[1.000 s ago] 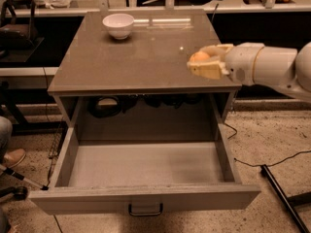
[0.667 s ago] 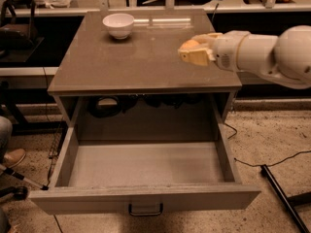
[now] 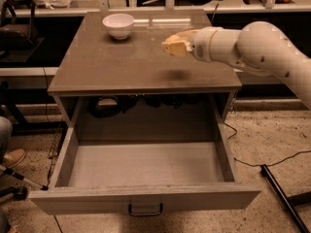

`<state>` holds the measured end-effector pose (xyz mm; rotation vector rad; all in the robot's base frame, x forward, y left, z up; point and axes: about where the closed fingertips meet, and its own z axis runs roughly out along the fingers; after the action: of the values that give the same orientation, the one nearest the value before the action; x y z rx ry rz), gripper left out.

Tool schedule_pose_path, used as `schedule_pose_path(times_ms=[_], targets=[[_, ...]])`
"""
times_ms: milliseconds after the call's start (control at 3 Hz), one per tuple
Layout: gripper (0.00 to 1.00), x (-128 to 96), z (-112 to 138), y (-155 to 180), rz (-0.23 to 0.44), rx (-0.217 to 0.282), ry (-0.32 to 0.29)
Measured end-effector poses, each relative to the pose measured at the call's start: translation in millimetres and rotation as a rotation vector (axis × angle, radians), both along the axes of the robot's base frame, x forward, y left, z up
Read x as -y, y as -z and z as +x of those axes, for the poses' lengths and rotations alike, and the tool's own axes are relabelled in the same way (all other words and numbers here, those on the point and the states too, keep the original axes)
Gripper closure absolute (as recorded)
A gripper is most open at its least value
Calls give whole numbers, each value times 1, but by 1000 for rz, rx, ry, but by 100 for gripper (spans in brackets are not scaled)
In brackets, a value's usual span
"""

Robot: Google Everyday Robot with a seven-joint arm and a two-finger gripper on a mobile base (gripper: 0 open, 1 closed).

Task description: Pick orange from top drawer and place on counter

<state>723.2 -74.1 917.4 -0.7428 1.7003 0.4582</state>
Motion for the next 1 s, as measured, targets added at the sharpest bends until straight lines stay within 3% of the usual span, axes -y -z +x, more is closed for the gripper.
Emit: schedule_pose_path(times_ms=[667, 1000], targets=[[100, -24, 37, 29, 124, -3, 17], [85, -35, 47, 40, 129, -13, 21]])
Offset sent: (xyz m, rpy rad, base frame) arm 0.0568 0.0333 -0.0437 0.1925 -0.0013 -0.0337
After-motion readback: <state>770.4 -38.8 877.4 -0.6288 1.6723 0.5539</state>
